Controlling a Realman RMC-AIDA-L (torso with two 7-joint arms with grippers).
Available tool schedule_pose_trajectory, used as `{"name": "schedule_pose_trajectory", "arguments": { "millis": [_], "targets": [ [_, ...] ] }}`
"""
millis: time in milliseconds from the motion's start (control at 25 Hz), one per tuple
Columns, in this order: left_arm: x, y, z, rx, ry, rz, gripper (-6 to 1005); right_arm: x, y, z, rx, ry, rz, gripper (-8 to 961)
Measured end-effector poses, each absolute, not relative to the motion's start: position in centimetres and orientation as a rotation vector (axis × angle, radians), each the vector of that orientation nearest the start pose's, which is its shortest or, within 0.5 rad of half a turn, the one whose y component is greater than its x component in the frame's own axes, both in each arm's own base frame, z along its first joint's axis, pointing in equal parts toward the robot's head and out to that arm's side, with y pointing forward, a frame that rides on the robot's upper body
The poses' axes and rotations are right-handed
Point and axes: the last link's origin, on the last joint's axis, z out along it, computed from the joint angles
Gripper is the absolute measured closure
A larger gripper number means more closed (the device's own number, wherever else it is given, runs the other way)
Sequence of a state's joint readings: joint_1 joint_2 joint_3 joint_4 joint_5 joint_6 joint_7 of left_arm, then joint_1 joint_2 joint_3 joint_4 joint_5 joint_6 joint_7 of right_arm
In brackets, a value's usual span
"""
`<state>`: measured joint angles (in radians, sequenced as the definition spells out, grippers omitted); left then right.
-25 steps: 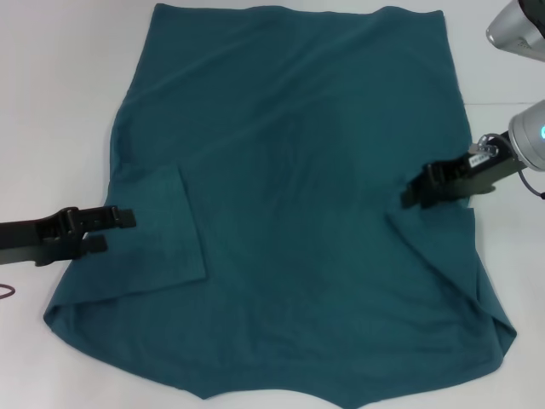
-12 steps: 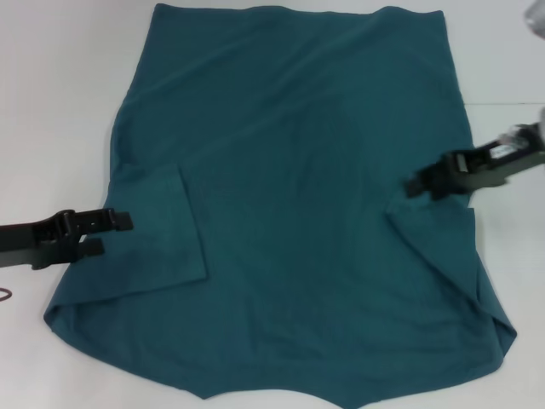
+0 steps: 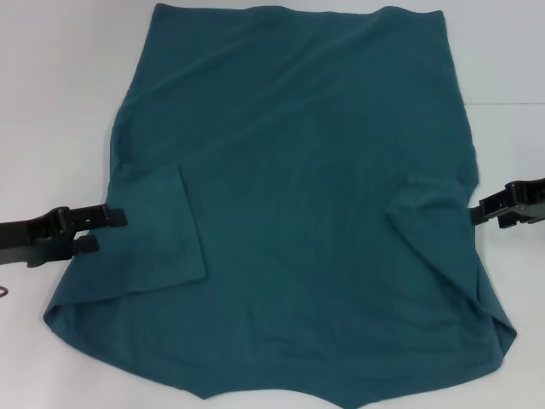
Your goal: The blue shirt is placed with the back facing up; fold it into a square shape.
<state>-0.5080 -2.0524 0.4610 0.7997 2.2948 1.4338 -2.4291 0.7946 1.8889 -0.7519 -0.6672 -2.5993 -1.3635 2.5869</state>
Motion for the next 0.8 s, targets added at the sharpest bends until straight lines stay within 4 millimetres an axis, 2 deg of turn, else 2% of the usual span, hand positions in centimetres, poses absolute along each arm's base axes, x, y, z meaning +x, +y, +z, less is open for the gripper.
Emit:
{"name": "schedule_pose_trajectory", "arguments": {
  "millis": [480, 640, 800],
  "targets": [
    [-32.3, 34.2, 5.2, -1.926, -1.907, -0.636, 177, 27.2, 41.8, 2.5, -2.125, 1.661, -0.01, 412],
    [-32.3, 34.3, 5.3, -1.922, -1.906, -0.636, 178, 25.2, 41.6, 1.2, -2.235, 1.67, 0.076, 413],
    [-32.4, 34.2, 5.4, -1.924, -1.911, -0.635, 178, 22.8, 41.1, 1.6, -2.406, 1.647, 0.245, 413]
  ]
}}
